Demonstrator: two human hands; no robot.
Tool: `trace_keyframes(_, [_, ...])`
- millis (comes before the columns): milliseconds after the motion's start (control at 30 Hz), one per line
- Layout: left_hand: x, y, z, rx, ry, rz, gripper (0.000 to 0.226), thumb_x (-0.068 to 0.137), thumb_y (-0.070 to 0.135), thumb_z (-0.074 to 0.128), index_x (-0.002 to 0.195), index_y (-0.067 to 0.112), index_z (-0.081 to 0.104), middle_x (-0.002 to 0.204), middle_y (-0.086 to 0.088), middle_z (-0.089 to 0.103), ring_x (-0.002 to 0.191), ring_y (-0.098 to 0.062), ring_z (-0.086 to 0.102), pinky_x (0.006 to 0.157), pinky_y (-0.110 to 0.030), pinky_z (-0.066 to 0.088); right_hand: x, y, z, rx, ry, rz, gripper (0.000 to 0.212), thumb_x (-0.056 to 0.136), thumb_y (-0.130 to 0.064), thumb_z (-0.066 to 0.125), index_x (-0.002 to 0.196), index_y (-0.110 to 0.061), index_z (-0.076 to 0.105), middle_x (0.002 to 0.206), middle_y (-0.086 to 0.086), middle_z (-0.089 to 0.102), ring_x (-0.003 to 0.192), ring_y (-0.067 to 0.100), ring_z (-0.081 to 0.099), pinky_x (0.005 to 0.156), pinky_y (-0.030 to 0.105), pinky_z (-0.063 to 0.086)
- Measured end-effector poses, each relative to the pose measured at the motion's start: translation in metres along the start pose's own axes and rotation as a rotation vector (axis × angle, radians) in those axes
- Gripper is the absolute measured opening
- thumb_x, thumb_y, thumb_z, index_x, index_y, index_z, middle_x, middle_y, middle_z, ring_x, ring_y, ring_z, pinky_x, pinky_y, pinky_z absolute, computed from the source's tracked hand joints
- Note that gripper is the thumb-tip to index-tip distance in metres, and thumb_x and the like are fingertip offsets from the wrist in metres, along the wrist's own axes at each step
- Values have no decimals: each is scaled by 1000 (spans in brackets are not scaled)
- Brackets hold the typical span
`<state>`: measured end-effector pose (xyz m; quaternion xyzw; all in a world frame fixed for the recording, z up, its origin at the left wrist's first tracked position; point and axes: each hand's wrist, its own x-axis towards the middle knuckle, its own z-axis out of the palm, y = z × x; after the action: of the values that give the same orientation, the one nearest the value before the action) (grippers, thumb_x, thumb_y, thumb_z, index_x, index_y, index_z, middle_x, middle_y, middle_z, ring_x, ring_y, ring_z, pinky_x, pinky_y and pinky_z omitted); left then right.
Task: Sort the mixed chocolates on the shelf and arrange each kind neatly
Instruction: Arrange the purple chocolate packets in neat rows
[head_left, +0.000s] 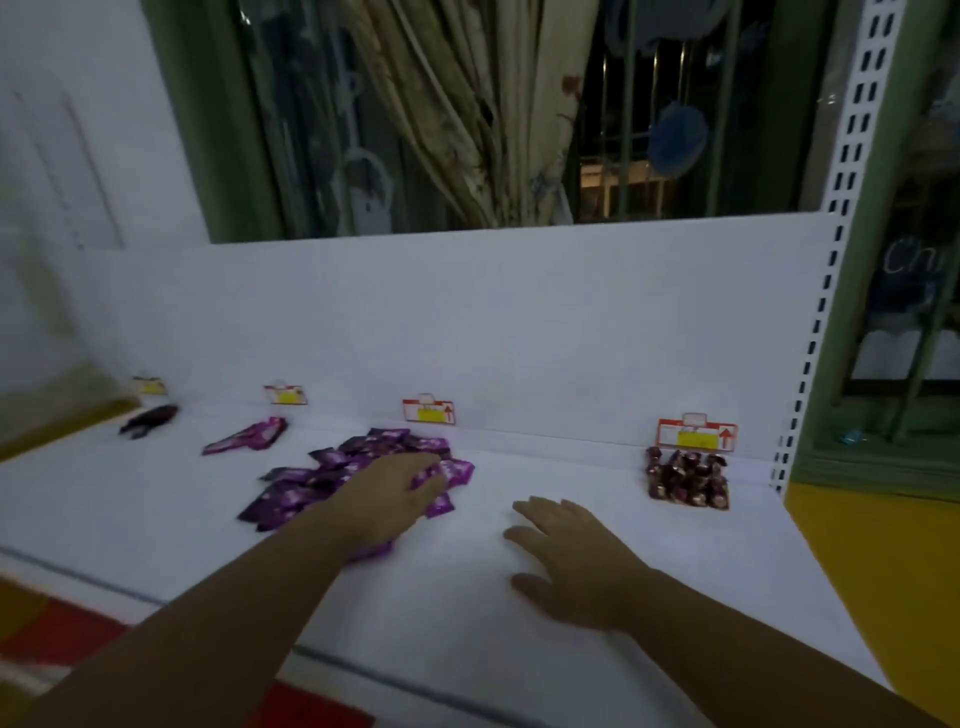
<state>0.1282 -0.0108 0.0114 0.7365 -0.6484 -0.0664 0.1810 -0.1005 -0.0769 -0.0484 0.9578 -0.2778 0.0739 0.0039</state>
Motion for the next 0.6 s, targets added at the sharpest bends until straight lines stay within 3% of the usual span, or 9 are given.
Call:
trace_keyframes(100, [-40, -47, -19, 69, 25, 11, 50, 95, 45, 40, 140, 23, 38, 145, 2, 38, 132, -15, 34, 109, -29, 24, 23, -55, -1, -8, -21, -19, 57, 96, -54, 31, 146, -28, 24, 159, 1, 6, 145, 16, 2, 115, 33, -5])
trace_keyframes(200, [-68, -93, -31, 125, 32, 17, 56, 93, 51, 39, 141, 23, 36, 148, 0, 34, 136, -16, 28, 113, -33, 20, 39, -95, 1, 11, 12, -10, 60, 94, -58, 25, 145, -27, 28, 158, 2, 11, 144, 17, 7, 116, 32, 2])
trace_keyframes(333, [-95, -127, -33, 97, 31, -1, 91, 69, 74, 19, 140, 20, 37, 148, -1, 34, 137, -16, 27, 111, -29, 17, 43, -127, 11, -7, -10, -12, 71, 85, -61, 14, 144, -24, 30, 157, 5, 14, 144, 19, 10, 116, 34, 5])
trace_keyframes(467, [-100, -150, -22, 94, -37, -62, 81, 77, 65, 32, 145, 24, 24, 154, -1, 19, 143, -18, 12, 116, -38, 13, 50, -134, 17, -20, -31, 12, 88, 73, -65, 2, 144, -22, 31, 157, 8, 15, 144, 21, 12, 116, 36, 8])
trace_keyframes(600, [-90, -162, -13, 86, -52, -56, 79, 79, 63, 39, 145, 23, 22, 154, 1, 18, 143, -19, 9, 116, -41, 12, 67, -120, 24, 3, -6, 54, 83, 77, -65, 8, 143, -21, 33, 156, 9, 18, 144, 23, 15, 116, 36, 13])
